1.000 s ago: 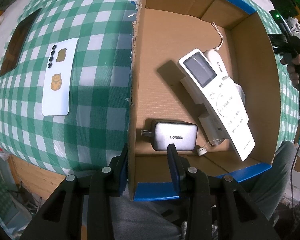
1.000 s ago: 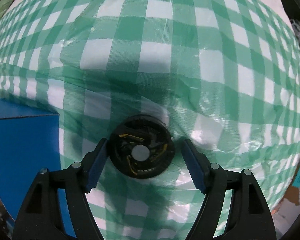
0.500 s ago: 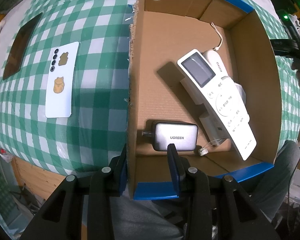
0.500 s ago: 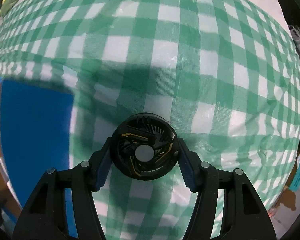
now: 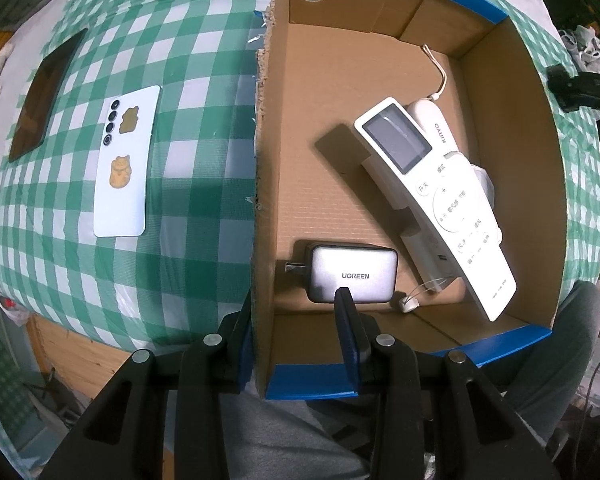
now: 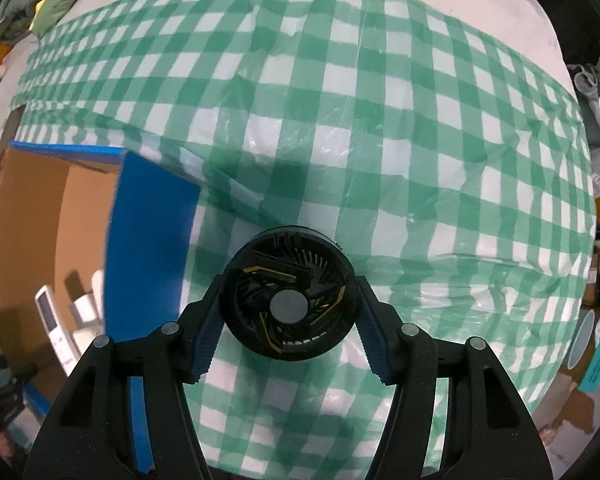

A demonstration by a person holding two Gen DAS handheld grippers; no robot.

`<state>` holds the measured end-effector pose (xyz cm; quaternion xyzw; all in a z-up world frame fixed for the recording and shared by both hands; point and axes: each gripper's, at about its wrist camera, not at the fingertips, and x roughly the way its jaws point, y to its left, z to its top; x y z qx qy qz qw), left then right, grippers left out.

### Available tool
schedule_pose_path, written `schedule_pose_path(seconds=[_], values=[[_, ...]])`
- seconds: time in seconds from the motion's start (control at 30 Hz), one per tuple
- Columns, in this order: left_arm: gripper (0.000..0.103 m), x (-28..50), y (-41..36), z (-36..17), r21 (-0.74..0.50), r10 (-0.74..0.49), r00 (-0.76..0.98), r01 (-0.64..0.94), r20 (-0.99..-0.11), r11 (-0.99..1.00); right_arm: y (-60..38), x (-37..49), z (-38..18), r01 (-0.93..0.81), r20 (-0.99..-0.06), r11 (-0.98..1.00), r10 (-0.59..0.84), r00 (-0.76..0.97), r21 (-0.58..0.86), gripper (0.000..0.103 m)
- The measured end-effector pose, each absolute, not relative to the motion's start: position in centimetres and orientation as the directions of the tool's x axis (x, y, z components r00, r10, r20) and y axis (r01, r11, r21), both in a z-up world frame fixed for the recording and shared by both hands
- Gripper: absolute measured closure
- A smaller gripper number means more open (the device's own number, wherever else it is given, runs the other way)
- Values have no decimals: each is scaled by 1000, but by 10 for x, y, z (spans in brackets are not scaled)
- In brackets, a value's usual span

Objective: Flip cup upside down
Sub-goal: 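Carry the black fan into the box and open the right gripper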

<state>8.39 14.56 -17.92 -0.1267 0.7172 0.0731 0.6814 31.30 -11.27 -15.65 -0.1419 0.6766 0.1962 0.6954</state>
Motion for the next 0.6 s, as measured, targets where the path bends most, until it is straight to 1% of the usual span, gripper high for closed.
schedule_pose_path(seconds=[0.27,0.5,0.6], values=[[68,85,146,-180,-69,-82,-36,-279,-996,958,-92,277,-101,-557,-990,824,137,17,104,42],[68,85,147,-181,-66,-80,-36,-278,-996,958,-48,228,-81,-658,-976,731,218,-26,181,42],[68,86,148,-182,-65,-78,-37,-277,-996,959,-29,206,-78,-698,-972,689,232,-41,194,42]])
